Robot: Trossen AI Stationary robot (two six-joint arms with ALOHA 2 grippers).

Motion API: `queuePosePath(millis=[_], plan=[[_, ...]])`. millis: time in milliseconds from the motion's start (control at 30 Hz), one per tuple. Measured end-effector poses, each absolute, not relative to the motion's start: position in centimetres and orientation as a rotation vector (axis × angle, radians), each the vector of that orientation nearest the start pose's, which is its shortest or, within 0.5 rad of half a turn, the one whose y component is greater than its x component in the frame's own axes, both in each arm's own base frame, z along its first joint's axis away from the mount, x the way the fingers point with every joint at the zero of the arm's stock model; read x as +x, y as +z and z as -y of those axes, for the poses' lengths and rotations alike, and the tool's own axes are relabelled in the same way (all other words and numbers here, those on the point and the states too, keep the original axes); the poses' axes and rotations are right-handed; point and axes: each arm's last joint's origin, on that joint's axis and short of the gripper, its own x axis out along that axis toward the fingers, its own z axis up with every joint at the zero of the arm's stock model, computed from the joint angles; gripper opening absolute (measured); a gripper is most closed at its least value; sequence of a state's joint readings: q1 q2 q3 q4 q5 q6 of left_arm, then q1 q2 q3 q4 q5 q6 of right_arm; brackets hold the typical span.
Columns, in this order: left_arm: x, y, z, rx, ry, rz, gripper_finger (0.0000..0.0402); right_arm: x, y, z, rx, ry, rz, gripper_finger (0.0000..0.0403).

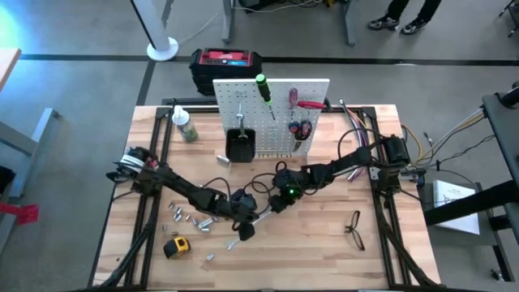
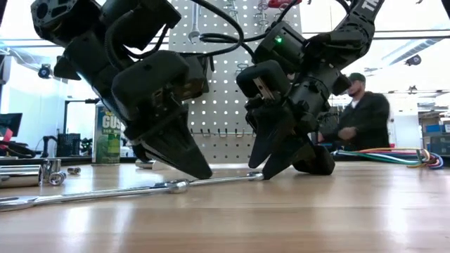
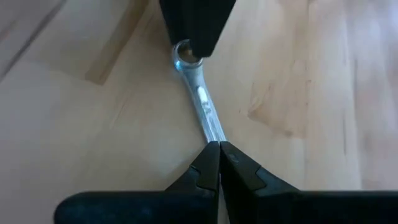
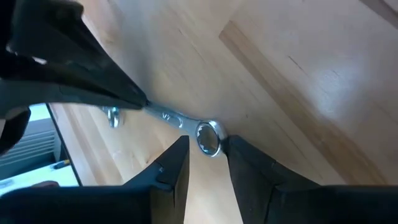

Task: Hang tools onto peg board
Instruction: Hang the left silver wrench on the pegboard

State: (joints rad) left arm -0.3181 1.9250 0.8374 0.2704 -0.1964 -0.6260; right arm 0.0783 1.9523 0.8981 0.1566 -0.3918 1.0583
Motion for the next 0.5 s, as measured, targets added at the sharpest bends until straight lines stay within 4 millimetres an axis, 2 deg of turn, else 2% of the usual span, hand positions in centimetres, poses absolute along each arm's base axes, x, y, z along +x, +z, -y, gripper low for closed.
queuePosePath(millis=[233,500], plan=[[33.6,8.0,10.3,-0.425,0.101,-0.757,0.0000,34.8,9.3,-3.8,1.098,-0.088,-1.063,0.0081],[33.8,7.8,9.9,-0.433,0.111,-0.745,0.0000,34.6,9.1,-3.9,1.058,-0.111,-1.080,0.0051]])
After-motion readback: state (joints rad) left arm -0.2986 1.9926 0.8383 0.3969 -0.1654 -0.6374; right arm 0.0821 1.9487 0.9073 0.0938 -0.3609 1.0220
